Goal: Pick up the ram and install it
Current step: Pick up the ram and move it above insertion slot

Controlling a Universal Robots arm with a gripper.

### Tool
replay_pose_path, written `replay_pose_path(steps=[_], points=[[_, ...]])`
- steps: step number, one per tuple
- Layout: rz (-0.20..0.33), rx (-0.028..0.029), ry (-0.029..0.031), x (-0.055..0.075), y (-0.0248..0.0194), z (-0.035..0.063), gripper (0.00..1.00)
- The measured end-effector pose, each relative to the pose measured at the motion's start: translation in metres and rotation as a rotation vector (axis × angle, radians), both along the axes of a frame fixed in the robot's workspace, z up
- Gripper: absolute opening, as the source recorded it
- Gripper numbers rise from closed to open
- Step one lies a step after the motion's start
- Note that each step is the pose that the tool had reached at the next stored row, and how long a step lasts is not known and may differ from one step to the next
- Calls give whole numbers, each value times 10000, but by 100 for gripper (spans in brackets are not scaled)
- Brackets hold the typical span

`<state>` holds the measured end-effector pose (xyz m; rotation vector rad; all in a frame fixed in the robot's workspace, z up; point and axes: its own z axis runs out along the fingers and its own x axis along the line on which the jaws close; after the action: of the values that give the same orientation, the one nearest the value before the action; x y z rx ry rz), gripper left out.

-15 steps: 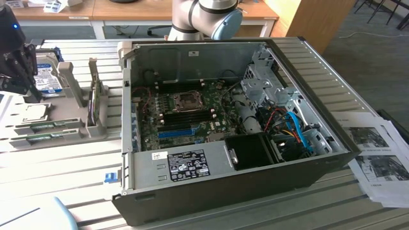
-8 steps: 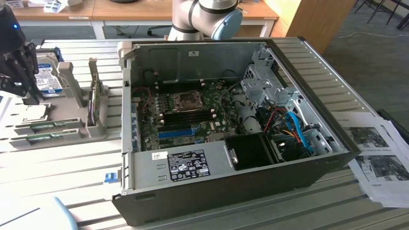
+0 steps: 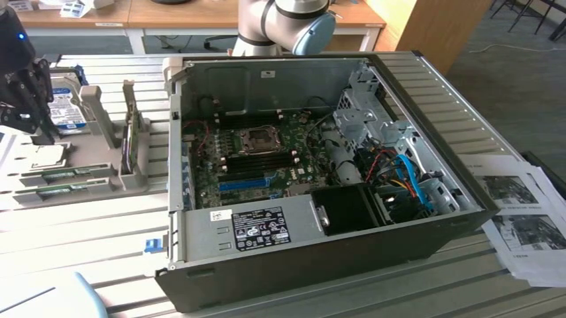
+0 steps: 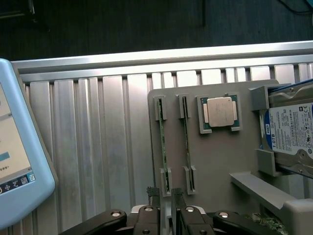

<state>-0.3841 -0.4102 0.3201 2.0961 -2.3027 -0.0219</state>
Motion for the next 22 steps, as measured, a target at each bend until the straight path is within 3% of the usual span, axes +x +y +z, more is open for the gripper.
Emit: replay_pose_path(steps=[15, 22], points=[[228, 0, 0, 0, 0, -4, 23], [244, 1, -1, 0, 0, -98, 23]])
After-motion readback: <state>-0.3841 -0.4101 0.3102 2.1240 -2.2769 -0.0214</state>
